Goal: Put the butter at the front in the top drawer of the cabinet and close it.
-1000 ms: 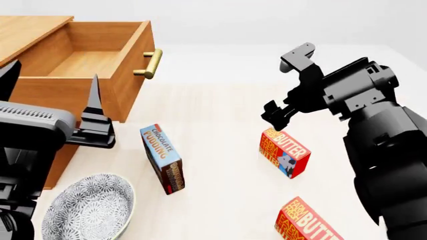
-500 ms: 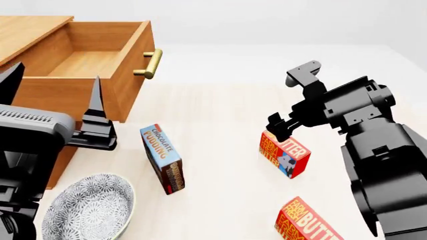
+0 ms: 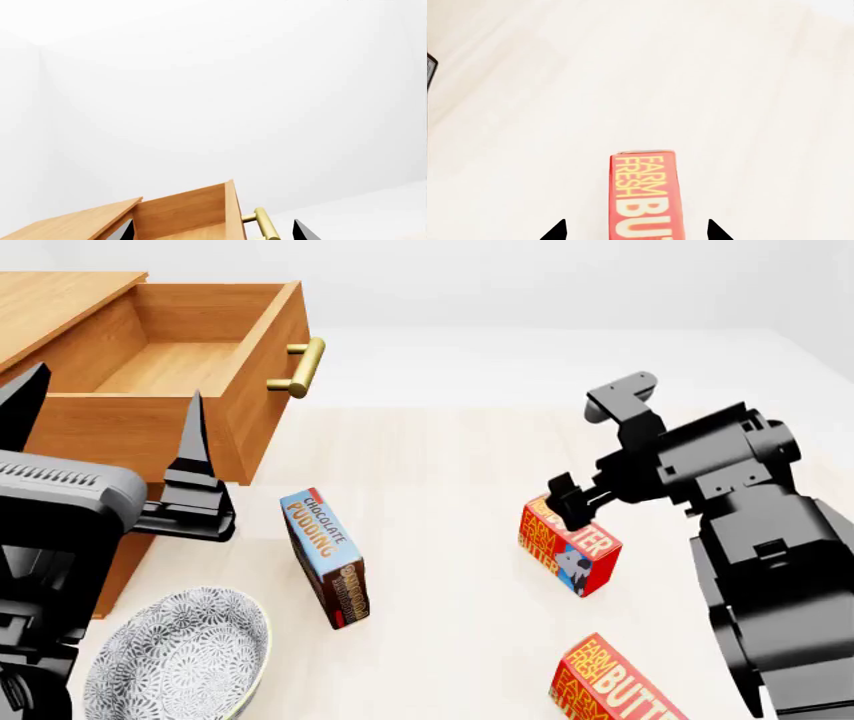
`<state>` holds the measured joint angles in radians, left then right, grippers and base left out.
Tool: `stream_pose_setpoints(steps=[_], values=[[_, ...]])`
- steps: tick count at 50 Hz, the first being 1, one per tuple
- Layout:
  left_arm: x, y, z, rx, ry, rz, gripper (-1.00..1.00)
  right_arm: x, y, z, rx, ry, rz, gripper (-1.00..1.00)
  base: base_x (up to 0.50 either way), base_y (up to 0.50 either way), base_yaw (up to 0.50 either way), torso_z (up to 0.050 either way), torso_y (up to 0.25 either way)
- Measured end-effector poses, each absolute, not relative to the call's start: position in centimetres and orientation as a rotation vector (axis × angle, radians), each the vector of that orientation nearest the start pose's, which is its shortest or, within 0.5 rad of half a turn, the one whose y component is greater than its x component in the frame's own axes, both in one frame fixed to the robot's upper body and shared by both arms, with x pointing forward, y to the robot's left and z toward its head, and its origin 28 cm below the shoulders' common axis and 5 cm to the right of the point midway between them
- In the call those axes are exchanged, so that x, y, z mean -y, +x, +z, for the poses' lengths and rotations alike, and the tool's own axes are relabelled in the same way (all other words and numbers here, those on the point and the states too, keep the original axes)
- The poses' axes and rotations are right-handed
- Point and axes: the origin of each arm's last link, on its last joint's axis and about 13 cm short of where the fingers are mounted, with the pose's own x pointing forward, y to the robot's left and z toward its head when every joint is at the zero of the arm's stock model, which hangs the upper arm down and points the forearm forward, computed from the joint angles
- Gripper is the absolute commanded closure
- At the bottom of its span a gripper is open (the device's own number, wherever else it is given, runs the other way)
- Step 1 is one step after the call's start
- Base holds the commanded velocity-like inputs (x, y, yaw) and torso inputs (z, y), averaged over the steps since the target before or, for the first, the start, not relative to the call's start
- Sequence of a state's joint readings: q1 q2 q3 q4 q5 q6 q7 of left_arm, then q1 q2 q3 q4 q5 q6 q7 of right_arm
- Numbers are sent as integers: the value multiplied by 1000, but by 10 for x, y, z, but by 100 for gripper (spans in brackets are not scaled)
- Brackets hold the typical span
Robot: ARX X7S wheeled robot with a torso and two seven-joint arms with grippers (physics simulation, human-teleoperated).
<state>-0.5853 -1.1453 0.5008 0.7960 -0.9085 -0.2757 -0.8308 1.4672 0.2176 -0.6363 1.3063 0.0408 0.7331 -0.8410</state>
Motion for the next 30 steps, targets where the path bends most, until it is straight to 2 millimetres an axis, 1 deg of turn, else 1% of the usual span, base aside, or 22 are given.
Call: stream_pose_setpoints(steps=[30], values=[[-263,192,228,403,232,-13,-100,208,399,197,-845,-252,426,-100,0,0,0,0,0]])
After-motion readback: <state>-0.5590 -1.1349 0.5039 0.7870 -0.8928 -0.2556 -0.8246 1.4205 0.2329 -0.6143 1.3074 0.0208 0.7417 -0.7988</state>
